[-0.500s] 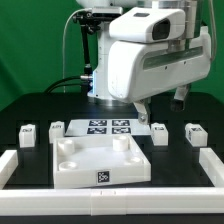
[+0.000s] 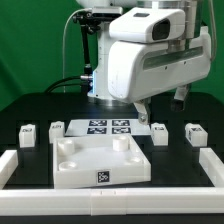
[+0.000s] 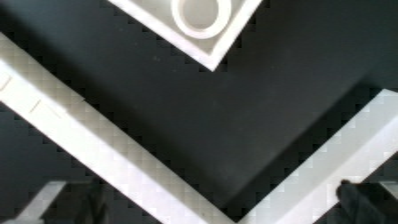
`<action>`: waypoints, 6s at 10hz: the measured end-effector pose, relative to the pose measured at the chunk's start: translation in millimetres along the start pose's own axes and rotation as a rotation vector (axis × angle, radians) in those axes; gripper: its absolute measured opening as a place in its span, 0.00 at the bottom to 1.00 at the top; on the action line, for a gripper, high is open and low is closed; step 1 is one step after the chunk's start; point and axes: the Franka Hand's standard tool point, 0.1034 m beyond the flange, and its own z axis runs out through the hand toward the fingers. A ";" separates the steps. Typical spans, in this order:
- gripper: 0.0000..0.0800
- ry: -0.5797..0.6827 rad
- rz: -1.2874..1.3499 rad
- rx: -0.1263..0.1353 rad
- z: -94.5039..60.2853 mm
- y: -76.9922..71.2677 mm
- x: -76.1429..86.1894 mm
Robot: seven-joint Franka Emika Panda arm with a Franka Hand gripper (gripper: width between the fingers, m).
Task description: Assemble one leg
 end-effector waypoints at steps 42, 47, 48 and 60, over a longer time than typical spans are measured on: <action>0.07 0.014 -0.987 0.042 107.4 -37.9 -192.2; 0.07 0.014 -0.986 0.042 107.4 -37.8 -192.3; 0.07 0.014 -0.986 0.042 107.4 -37.8 -192.3; 0.07 0.049 -0.795 -0.001 103.3 -74.0 -86.3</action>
Offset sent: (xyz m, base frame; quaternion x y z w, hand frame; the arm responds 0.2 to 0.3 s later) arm 0.0000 0.0000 0.0000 0.0000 0.0000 0.0000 1.0000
